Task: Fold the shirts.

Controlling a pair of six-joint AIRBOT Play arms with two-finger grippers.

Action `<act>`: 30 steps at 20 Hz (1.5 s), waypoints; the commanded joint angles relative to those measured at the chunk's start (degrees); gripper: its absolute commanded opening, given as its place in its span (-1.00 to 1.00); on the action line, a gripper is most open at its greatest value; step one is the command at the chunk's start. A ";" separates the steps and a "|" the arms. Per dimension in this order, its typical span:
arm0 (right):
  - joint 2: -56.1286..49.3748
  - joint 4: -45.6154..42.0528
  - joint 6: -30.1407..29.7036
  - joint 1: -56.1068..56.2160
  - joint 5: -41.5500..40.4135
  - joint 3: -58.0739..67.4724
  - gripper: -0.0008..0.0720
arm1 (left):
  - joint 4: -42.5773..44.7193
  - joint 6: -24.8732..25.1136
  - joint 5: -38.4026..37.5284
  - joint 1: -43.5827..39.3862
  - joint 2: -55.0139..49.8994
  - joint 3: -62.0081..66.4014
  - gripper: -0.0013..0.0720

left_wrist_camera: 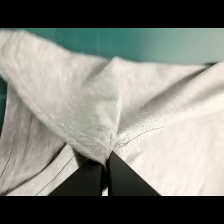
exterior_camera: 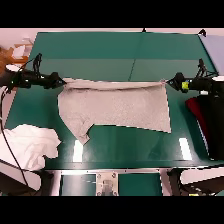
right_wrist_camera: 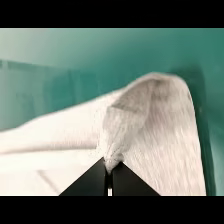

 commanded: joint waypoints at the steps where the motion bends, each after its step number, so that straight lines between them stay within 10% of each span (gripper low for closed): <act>1: 2.64 -7.17 3.15 -0.07 1.46 -5.70 -0.95 | 8.22 -3.72 -3.17 0.00 -0.09 0.15 -0.90; 13: 2.64 -7.13 6.58 -0.04 -2.58 -9.46 -0.94 | 3.19 -2.95 -5.92 -0.02 -0.09 0.13 -0.89; 14: 2.64 -7.13 6.58 -0.04 -2.43 -9.44 -0.70 | 3.15 -2.95 -6.78 0.00 -0.09 0.15 -0.74; 15: 2.69 -7.15 6.56 -0.20 -1.18 -9.16 -0.22 | 3.17 -4.00 -8.35 0.07 -0.04 0.24 0.17; 16: 2.71 -7.15 6.56 -0.92 1.49 -8.33 -0.13 | 3.37 -6.60 -10.69 0.33 -0.02 0.66 0.59; 21: 8.07 -9.42 6.58 -8.55 14.60 -9.09 -0.13 | 11.04 -15.43 -26.56 1.70 3.06 -2.93 0.58; 30: 35.45 -11.19 8.94 -18.75 8.17 -45.42 -0.11 | 15.67 -19.61 -11.19 1.66 31.82 -42.27 0.58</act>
